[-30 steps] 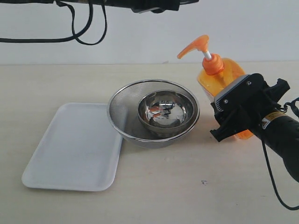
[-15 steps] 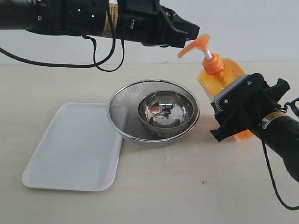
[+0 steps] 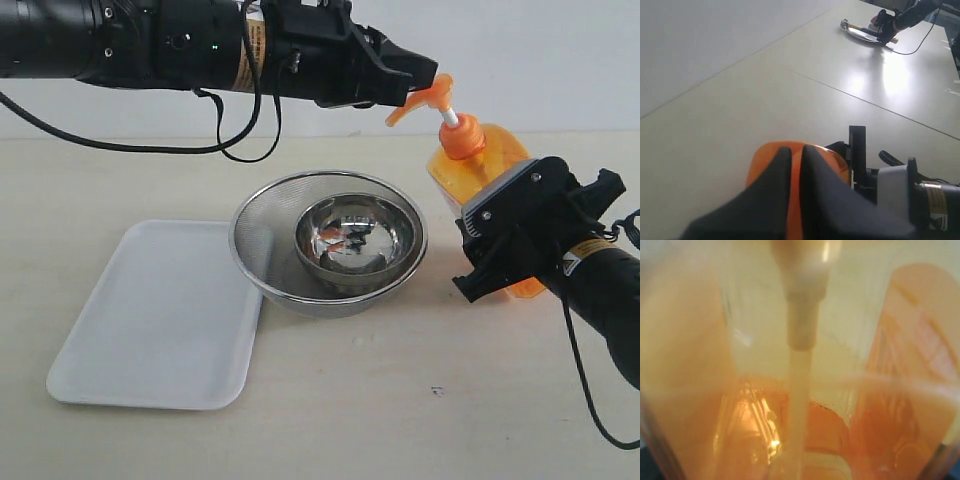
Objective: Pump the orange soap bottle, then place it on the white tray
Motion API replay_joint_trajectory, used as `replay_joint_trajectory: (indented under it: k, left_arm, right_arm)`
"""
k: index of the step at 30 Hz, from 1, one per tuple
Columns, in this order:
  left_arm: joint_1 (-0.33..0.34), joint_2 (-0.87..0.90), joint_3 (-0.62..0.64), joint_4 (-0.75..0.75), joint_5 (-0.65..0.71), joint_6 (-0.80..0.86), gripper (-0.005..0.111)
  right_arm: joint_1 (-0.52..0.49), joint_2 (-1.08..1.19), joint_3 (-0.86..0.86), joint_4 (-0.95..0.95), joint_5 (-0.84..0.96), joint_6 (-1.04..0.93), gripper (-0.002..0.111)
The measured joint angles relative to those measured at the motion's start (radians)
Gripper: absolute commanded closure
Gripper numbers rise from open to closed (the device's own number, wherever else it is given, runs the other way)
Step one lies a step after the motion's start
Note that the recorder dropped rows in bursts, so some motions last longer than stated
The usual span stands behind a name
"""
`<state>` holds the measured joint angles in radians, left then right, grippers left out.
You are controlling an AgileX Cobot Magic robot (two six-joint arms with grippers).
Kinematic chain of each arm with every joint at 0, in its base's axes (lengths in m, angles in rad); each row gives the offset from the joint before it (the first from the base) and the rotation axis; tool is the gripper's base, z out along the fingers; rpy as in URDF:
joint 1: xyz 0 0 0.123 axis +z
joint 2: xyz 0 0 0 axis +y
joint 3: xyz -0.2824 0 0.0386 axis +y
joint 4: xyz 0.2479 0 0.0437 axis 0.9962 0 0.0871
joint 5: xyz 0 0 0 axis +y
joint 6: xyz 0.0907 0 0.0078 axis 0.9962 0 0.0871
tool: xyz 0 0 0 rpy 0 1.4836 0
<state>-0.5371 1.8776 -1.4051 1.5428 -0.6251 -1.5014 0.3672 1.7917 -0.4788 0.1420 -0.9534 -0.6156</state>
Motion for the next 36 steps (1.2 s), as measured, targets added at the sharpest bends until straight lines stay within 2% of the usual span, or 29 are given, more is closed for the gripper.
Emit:
replay_joint_trajectory:
  k: [36]
  left_arm:
    - [-0.008,0.052,-0.013,-0.07,-0.024,0.019,0.102]
  right_arm:
    - [-0.006,0.0,0.0,0.026,0.002,-0.012,0.108]
